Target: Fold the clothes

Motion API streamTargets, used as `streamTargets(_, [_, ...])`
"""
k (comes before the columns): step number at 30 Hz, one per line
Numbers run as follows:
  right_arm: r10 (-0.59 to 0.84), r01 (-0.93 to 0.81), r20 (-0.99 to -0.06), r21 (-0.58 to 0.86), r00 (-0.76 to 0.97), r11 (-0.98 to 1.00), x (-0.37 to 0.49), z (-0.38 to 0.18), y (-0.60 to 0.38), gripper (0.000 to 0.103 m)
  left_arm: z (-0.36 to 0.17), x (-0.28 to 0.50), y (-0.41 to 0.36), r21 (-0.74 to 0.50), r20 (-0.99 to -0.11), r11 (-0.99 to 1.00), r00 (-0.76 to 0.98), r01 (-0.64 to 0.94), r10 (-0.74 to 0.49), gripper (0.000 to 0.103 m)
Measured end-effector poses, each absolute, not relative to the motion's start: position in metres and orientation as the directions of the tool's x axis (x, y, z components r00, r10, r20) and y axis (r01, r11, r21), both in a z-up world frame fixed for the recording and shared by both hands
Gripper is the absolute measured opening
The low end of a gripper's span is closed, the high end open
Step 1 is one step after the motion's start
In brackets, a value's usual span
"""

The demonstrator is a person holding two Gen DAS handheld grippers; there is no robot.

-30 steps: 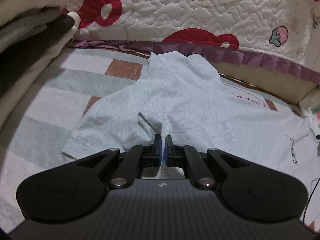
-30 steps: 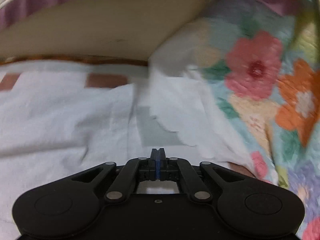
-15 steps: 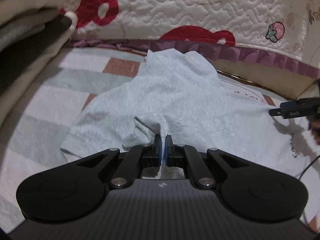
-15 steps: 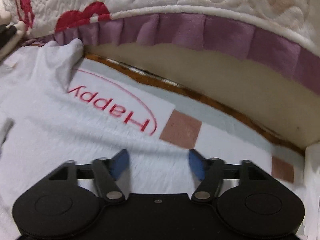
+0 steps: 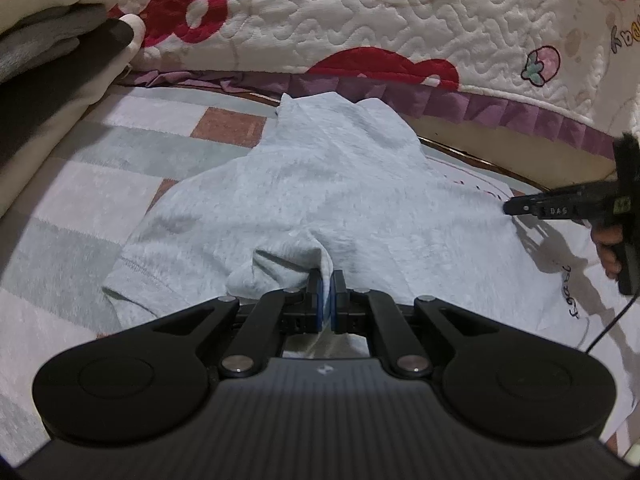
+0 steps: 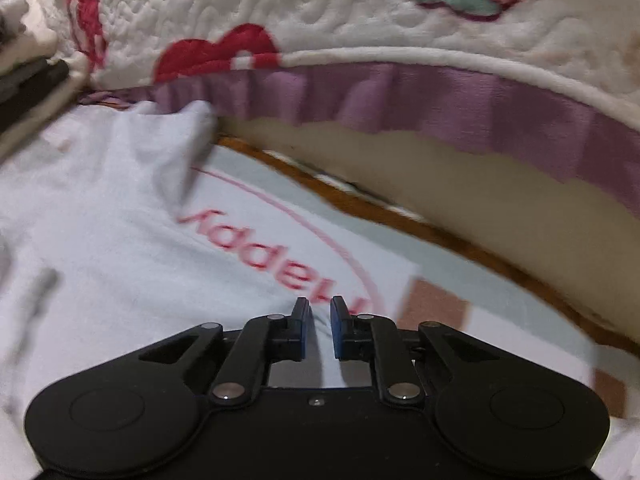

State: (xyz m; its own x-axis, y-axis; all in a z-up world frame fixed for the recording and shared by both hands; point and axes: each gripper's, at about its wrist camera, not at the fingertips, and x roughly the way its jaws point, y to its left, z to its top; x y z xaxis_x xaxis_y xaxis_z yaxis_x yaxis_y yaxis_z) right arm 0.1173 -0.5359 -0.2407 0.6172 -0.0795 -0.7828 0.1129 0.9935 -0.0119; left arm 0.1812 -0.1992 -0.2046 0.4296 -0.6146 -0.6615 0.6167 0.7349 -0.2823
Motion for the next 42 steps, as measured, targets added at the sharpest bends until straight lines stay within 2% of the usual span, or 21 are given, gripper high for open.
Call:
streamTargets(1, [-0.034, 0.082, -0.791, 0.020, 0.611, 0.996, 0.121, -0.239, -0.534, 0.044, -0.205, 0.181, -0.199, -0.279, -0.661, 0.734, 0.430, 0.620, -0.615, 0.003])
streamTargets(2, [-0.005, 0.056, -0.798, 0.036, 0.602, 0.998, 0.125, -0.239, -0.532, 0.067, -0.205, 0.181, -0.200, -0.279, -0.662, 0.733, 0.428, 0.620, -0.615, 0.003])
streamTargets(5, [-0.032, 0.067, -0.787, 0.011, 0.616, 0.998, 0.133, -0.250, -0.526, 0.084, -0.207, 0.182, -0.200, -0.281, -0.665, 0.733, 0.426, 0.619, -0.614, 0.003])
streamTargets(6, [-0.029, 0.096, -0.779, 0.041, 0.626, 0.995, 0.135, -0.251, -0.530, 0.084, -0.207, 0.182, -0.200, -0.282, -0.666, 0.734, 0.425, 0.618, -0.614, 0.003])
streamTargets(7, [-0.040, 0.117, -0.765, 0.046, 0.643, 0.992, 0.134, -0.251, -0.530, 0.076, -0.208, 0.182, -0.200, -0.284, -0.666, 0.734, 0.424, 0.617, -0.614, 0.003])
streamTargets(8, [-0.037, 0.116, -0.753, 0.052, 0.657, 0.992, 0.134, -0.249, -0.528, 0.033, -0.208, 0.182, -0.200, -0.283, -0.666, 0.735, 0.425, 0.616, -0.613, 0.003])
streamTargets(9, [-0.021, 0.095, -0.748, 0.057, 0.664, 0.994, 0.135, -0.247, -0.522, 0.002, -0.208, 0.182, -0.200, -0.282, -0.665, 0.736, 0.427, 0.615, -0.612, 0.003])
streamTargets(13, [-0.191, 0.140, -0.682, -0.130, 0.706, 0.982, 0.140, -0.247, -0.495, 0.002, -0.206, 0.181, -0.199, -0.282, -0.654, 0.742, 0.444, 0.608, -0.612, 0.003])
streamTargets(16, [-0.295, 0.266, -0.627, -0.142, 0.721, 0.953, 0.149, -0.253, -0.500, 0.000, -0.205, 0.178, -0.200, -0.258, -0.655, 0.746, 0.457, 0.614, -0.602, 0.003])
streamTargets(20, [-0.328, 0.382, -0.613, -0.046, 0.719, 0.923, 0.133, -0.242, -0.531, 0.002, -0.205, 0.177, -0.201, -0.243, -0.658, 0.749, 0.462, 0.616, -0.594, 0.003])
streamTargets(21, [-0.353, 0.421, -0.610, -0.035, 0.710, 0.906, 0.121, -0.236, -0.540, 0.016, -0.204, 0.176, -0.201, -0.243, -0.657, 0.750, 0.464, 0.615, -0.594, 0.003])
streamTargets(23, [-0.400, 0.498, -0.607, -0.006, 0.687, 0.867, 0.091, -0.226, -0.560, 0.037, -0.203, 0.176, -0.200, -0.241, -0.656, 0.751, 0.467, 0.615, -0.593, 0.003])
streamTargets(26, [-0.455, 0.623, -0.628, 0.062, 0.632, 0.780, 0.019, -0.219, -0.605, 0.040, -0.204, 0.177, -0.202, -0.240, -0.661, 0.753, 0.465, 0.612, -0.589, 0.003])
streamTargets(31, [-0.489, 0.821, -0.743, 0.141, 0.457, 0.554, -0.073, -0.230, -0.668, 0.042, -0.208, 0.178, -0.207, -0.231, -0.673, 0.758, 0.463, 0.610, -0.577, 0.003])
streamTargets(32, [-0.487, 0.831, -0.750, 0.147, 0.447, 0.537, -0.081, -0.233, -0.672, 0.045, -0.208, 0.177, -0.208, -0.229, -0.673, 0.758, 0.463, 0.610, -0.576, 0.003])
streamTargets(33, [-0.485, 0.841, -0.757, 0.152, 0.437, 0.520, -0.089, -0.237, -0.675, 0.054, -0.208, 0.177, -0.208, -0.227, -0.674, 0.758, 0.463, 0.611, -0.575, 0.003])
streamTargets(34, [-0.486, 0.845, -0.759, 0.154, 0.433, 0.513, -0.094, -0.241, -0.678, 0.059, -0.209, 0.177, -0.208, -0.225, -0.675, 0.758, 0.463, 0.613, -0.575, 0.003])
streamTargets(37, [-0.497, 0.815, -0.735, 0.131, 0.462, 0.564, -0.086, -0.255, -0.683, 0.063, -0.211, 0.176, -0.208, -0.217, -0.676, 0.757, 0.464, 0.617, -0.572, 0.003])
streamTargets(39, [-0.533, 0.786, -0.710, 0.046, 0.460, 0.617, -0.072, -0.258, -0.686, 0.013, -0.211, 0.176, -0.208, -0.214, -0.676, 0.757, 0.466, 0.618, -0.571, 0.003])
streamTargets(40, [-0.549, 0.783, -0.703, 0.017, 0.452, 0.622, -0.067, -0.257, -0.690, 0.005, -0.212, 0.176, -0.209, -0.210, -0.675, 0.758, 0.468, 0.618, -0.570, 0.003])
streamTargets(42, [-0.587, 0.797, -0.700, -0.044, 0.406, 0.603, -0.058, -0.253, -0.700, 0.001, -0.212, 0.175, -0.209, -0.205, -0.675, 0.758, 0.471, 0.619, -0.568, 0.003])
